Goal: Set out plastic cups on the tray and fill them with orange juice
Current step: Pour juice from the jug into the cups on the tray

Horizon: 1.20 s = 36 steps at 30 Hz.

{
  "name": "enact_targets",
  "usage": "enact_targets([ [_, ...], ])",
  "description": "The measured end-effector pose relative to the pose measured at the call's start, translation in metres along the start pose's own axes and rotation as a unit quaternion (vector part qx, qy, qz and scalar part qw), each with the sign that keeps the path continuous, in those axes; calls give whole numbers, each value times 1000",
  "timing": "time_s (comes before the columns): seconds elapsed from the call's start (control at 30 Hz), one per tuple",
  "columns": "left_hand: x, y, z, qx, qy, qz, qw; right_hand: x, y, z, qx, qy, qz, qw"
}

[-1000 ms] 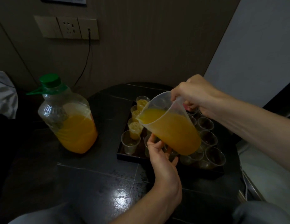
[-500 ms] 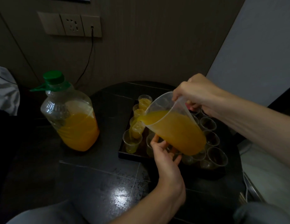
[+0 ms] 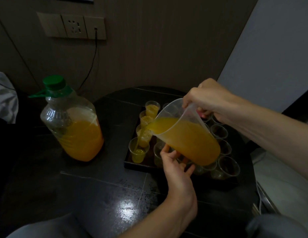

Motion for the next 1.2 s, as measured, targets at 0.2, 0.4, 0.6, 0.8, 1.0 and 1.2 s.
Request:
enact_targets([
  [0.2, 0, 1, -3, -19, 1, 15, 1000, 1, -1, 0, -14, 1, -6, 1000],
  [0.4, -1, 0, -3, -21, -1, 18, 1000, 3, -1, 0, -13, 4, -13, 1000],
  [0.6, -1, 1, -3, -19, 10, 17, 1000, 1, -2, 0, -16, 2, -16, 1000],
  [0.8, -2, 2, -5, -14, 15, 17, 1000, 0, 1, 3, -20, -2, -19, 1000],
  [1.0, -1, 2, -5, -19, 14, 24, 999, -1, 1, 3, -20, -5, -18, 1000],
  [1.2, 0, 4, -4, -6, 15, 23, 1000, 0, 0, 4, -22, -7, -19, 1000],
])
Point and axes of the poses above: each hand's wrist, its own x-axis towards the middle knuckle, its own z-axis out of the back of the hand, y = z × x, the point moved 4 cm from there along x, towards the middle knuckle, and after that the axes turned 9 degrees about z, right-handed, at the moved point
